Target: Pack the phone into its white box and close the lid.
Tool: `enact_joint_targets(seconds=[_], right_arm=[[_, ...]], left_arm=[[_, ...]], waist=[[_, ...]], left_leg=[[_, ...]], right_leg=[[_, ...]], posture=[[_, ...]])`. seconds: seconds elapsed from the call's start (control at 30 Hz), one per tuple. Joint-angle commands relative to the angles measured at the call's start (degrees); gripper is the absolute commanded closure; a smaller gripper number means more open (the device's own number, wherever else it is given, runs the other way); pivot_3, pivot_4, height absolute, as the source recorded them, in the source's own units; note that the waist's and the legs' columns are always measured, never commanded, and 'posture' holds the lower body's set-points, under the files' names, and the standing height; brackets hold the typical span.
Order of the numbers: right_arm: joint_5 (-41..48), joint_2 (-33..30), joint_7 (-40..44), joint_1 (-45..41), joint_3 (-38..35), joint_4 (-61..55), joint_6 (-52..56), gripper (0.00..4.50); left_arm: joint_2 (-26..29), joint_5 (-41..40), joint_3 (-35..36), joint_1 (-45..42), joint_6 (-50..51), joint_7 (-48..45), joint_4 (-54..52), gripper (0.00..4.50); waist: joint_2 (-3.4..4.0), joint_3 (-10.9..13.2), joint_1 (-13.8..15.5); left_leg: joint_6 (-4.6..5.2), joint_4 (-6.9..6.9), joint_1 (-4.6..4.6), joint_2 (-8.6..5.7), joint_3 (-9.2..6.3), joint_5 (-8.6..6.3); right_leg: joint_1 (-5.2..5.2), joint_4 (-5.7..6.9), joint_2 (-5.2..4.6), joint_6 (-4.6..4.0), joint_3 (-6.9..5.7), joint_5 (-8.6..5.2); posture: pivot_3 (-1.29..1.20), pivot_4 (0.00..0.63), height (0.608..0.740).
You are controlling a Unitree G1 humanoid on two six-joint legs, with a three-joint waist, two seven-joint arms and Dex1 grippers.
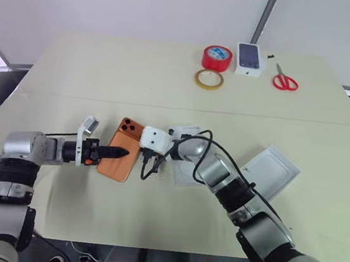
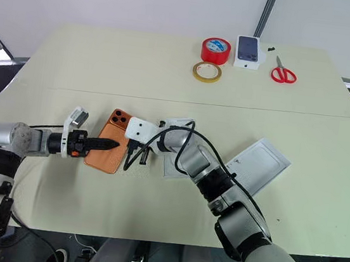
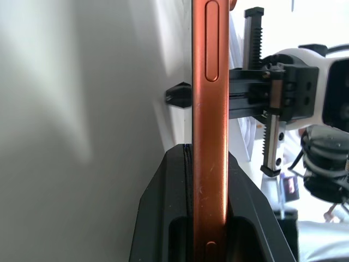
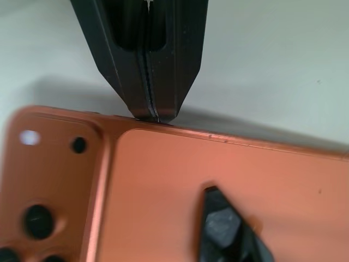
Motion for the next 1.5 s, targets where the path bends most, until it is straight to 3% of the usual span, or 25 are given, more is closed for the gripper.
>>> enact_joint_targets(seconds=[0.03, 0.07, 0.1, 0.13, 0.3, 0.5, 0.6, 1.0, 1.13, 1.4, 1.5], right_arm=[[8.25, -0.03, 3.69, 0.42, -7.04, -7.53, 1.87, 4.5], [13.27, -0.5, 6.3, 1.09, -10.42, -10.56, 5.3, 4.5], [16.79, -0.89, 7.98, 1.56, -12.76, -12.78, 7.86, 3.97], [20.2, -1.26, 9.36, 2.12, -14.99, -15.03, 9.42, 3.75], [23.4, -13.03, 16.63, 10.13, -16.71, -27.64, 6.13, 1.31], [22.31, -28.55, 23.9, 21.16, -17.36, -33.79, -2.35, 1.31], [20.12, -32.89, 24.81, 24.79, -17.1, -32.82, -8.42, 1.31], [14.19, -31.86, 20.09, 26.14, -14.59, -25.43, -18.61, 1.31], [14.33, -31.36, 19.31, 26.41, -14.77, -25.42, -19.19, 2.55], [14.77, -30.69, 18.74, 26.52, -14.44, -25.59, -18.24, 2.55], [14.44, -30.67, 18.74, 26.67, -14.13, -25.39, -18.04, 3.46]], left_arm=[[-2.16, -2.82, 4.06, 1.94, 5.55, 4.32, 0.64, 4.48], [-3.62, -4.52, 7.5, 1.97, 7.12, 6.16, 0.28, 4.48], [-4.77, -5.76, 10.1, 2.05, 8.29, 7.72, -0.22, 4.5], [-5.89, -6.7, 12.57, 1.88, 9.66, 9.37, -0.59, 4.5], [-13.45, -11.17, 24.23, 2.51, 13.72, 19.05, -7.87, 4.5], [-19.37, -14.07, 28.84, 4.18, 15.43, 26.89, -15.88, 4.5], [-20.87, -15.06, 28.98, 4.34, 15.67, 28.94, -18.21, 4.5], [-22.02, -16.22, 27.59, 4.59, 14.54, 32.76, -19.74, 4.5], [-22.42, -17.12, 27.95, 4.64, 15.32, 33.69, -20.71, 4.5], [-22.81, -18.77, 28.05, 4.66, 15.91, 35.37, -21.19, 4.5], [-23.31, -19.15, 28.19, 4.43, 16.44, 36.14, -21.41, 4.5]], waist=[[0.0, 0.0, -0.05], [0.0, 0.0, -0.05], [0.01, 0.01, -0.03], [0.01, 0.01, -0.01], [-0.1, 0.01, 0.61], [-0.27, 0.13, 0.32], [-0.32, 0.16, 0.22], [-0.5, 0.27, 0.65], [-0.5, 0.27, 0.59], [-0.5, 0.27, 0.52], [-0.5, 0.27, 0.55]], left_leg=[[0.0, 0.0, 0.0, 0.0, 0.0, 0.0], [0.0, 0.0, 0.0, 0.0, 0.0, 0.0], [0.0, 0.0, 0.0, 0.0, 0.0, 0.0], [0.02, -0.01, 0.0, 0.0, 0.0, -0.01], [0.48, 0.04, -0.02, -0.01, -0.03, -0.28], [0.46, 0.05, -0.14, -0.04, 0.0, -0.28], [0.29, 0.01, -0.07, 0.06, 0.0, -0.18], [-0.09, 0.01, -0.06, 0.09, 0.0, 0.03], [-0.1, 0.01, -0.07, 0.09, 0.01, 0.03], [-0.11, 0.01, -0.06, 0.09, 0.0, 0.04], [-0.11, 0.01, -0.06, 0.09, 0.0, 0.04]], right_leg=[[0.0, -0.01, 0.0, 0.0, 0.0, 0.0], [0.0, -0.01, 0.0, 0.0, 0.0, 0.0], [-0.01, -0.01, 0.0, 0.0, 0.0, 0.0], [-0.01, 0.0, 0.0, 0.01, 0.0, 0.0], [0.07, -0.05, -0.02, 0.02, -0.01, 0.01], [0.03, -0.23, -0.08, 0.02, 0.0, 0.01], [0.04, -0.2, 0.02, 0.02, 0.0, 0.01], [0.05, -0.21, 0.04, 0.02, 0.0, 0.01], [0.04, -0.21, 0.04, 0.02, 0.0, 0.01], [0.04, -0.21, 0.04, 0.02, -0.01, 0.01], [0.04, -0.2, 0.04, 0.02, -0.01, 0.01]], posture=[[0.0, 0.15, 0.74], [0.0, 0.15, 0.74], [0.0, 0.15, 0.74], [0.0, 0.15, 0.74], [0.0, 0.15, 0.74], [0.0, 0.15, 0.74], [0.0, 0.15, 0.74], [0.0, 0.15, 0.74], [0.0, 0.15, 0.74], [0.0, 0.15, 0.74], [0.0, 0.15, 0.74]])
